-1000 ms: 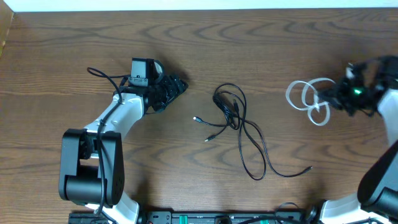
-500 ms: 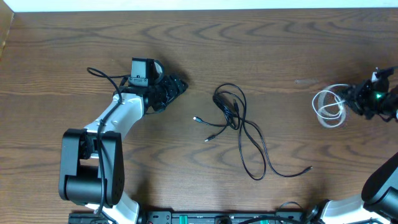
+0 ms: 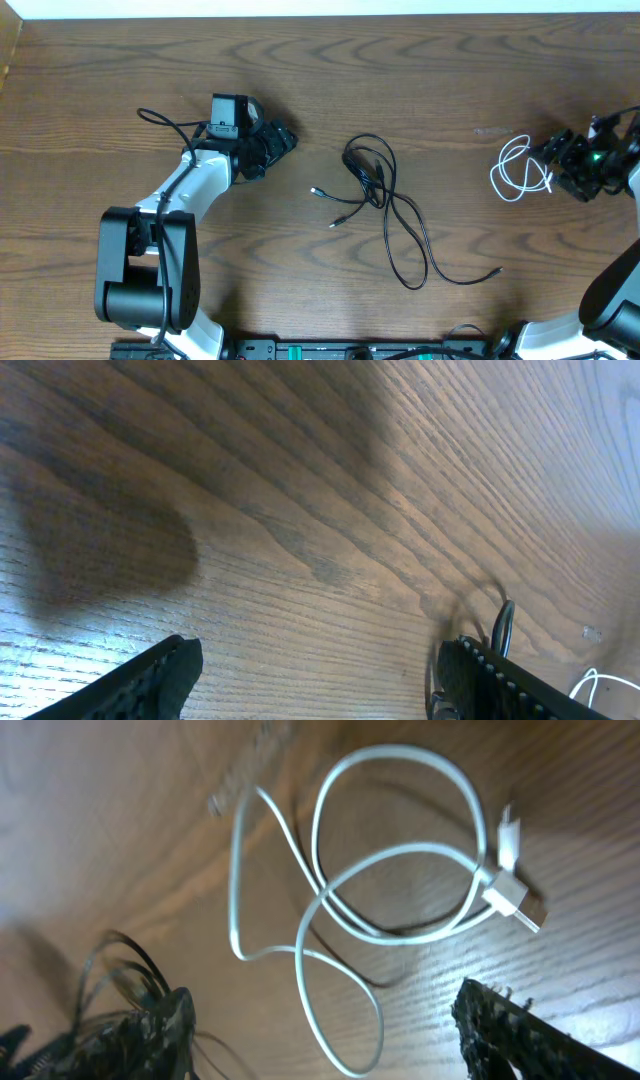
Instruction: Untangle cables
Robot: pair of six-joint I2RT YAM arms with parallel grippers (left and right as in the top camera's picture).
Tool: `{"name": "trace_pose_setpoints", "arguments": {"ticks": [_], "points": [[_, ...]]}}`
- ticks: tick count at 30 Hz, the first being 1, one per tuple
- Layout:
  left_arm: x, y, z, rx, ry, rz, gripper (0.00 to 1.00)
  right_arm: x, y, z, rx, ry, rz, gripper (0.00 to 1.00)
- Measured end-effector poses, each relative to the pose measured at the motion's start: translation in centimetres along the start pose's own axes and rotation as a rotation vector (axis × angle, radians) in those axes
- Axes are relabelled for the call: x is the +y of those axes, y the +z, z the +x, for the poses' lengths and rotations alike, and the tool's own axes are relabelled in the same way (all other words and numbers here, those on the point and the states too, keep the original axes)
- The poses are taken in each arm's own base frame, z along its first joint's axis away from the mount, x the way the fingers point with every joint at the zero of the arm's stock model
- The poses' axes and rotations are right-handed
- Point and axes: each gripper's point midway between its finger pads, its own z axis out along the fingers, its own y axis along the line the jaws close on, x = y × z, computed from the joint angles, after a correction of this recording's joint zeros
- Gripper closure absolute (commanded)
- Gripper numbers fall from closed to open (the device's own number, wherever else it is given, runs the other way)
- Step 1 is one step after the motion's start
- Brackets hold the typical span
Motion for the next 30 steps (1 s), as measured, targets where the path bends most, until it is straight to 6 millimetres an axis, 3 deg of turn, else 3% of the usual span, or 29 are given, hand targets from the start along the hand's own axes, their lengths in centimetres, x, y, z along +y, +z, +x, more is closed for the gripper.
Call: {"name": "trace_pose_setpoints", "arguments": {"ticks": [8,13,15,17,19,22,30], "points": [[0.1,0.0,-0.1,-0.004,0.0,-0.006,0.2,-1.1,3.1,2.0,0.013,-0.119,0.185,0.34],[0.1,0.0,-0.1,-0.005,0.0,-0.006,0.19,-3.0,4.3,1.8,-0.056,-0.147,0.356,0.86],[0.1,0.0,-0.1,-0.005,0.0,-0.006,0.2,-4.0,4.1,1.7,-0.077,-0.128,0.422,0.96],[0.1,0.0,-0.1,-0.006,0.0,-0.008,0.19,-4.8,3.7,1.4,-0.098,-0.109,0.471,0.95],[0.1,0.0,-0.1,-0.006,0.0,-0.008,0.2,-5.3,3.4,1.1,-0.116,-0.098,0.504,0.72],[0.1,0.0,-0.1,-0.006,0.0,-0.008,0.2,-5.7,3.2,1.0,-0.129,-0.088,0.53,0.61],[0.1,0.0,-0.1,-0.006,0.0,-0.008,0.2,-5.9,3.0,0.4,-0.157,-0.077,0.549,0.61]]}}
